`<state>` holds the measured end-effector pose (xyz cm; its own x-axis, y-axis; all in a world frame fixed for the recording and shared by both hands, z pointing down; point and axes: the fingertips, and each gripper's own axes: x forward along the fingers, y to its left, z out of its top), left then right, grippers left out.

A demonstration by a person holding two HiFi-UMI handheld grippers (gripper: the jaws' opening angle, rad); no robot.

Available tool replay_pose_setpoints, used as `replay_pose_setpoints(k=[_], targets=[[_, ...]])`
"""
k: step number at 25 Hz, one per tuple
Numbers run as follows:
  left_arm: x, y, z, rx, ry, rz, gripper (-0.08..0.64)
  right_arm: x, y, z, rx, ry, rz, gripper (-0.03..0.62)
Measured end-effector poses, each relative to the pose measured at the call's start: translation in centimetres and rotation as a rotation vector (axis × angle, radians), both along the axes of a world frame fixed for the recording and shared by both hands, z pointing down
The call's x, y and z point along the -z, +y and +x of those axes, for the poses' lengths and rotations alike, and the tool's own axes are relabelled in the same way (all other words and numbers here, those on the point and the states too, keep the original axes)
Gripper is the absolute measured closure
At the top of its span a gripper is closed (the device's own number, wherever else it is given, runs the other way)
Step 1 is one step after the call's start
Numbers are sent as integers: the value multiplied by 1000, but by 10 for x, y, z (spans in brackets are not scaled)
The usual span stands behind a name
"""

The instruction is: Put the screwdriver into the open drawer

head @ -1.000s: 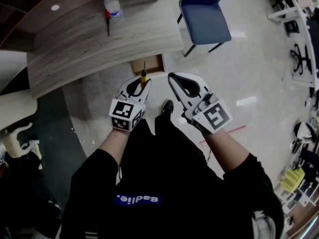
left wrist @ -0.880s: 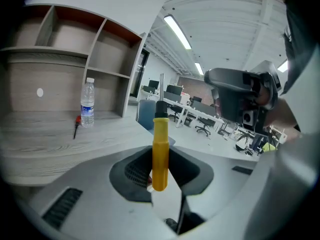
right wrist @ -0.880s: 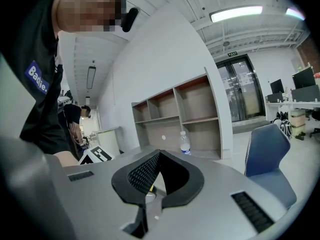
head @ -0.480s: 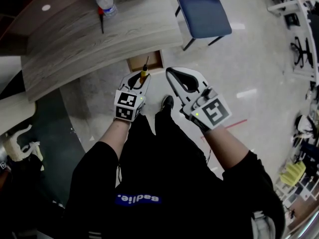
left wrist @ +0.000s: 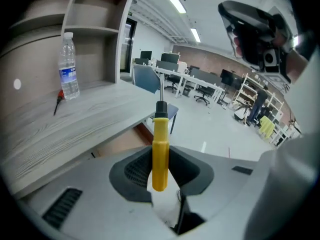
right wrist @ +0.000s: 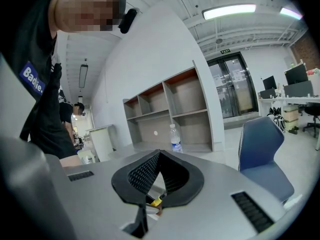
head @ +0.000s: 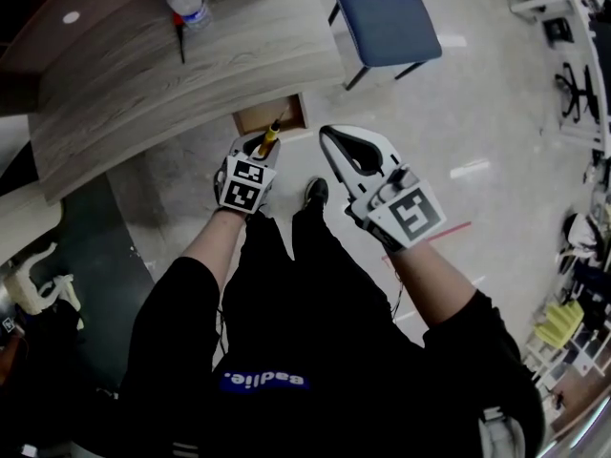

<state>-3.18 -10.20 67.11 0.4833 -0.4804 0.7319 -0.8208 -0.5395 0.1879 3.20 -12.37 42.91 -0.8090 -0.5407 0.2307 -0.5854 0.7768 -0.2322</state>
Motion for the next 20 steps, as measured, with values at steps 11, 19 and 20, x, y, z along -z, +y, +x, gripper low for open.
replay_pose_setpoints(k=[11, 19, 20], targets=[[-70, -12, -6, -39, -104, -91, 469, -20, -6, 7, 4, 7, -28, 566], [-95, -11, -7, -115, -209, -134, 469, -29, -14, 8, 10, 7, -38, 566], [-98, -11, -7, -120, -220, -143, 469, -30, -14, 9, 9, 7, -39, 566]])
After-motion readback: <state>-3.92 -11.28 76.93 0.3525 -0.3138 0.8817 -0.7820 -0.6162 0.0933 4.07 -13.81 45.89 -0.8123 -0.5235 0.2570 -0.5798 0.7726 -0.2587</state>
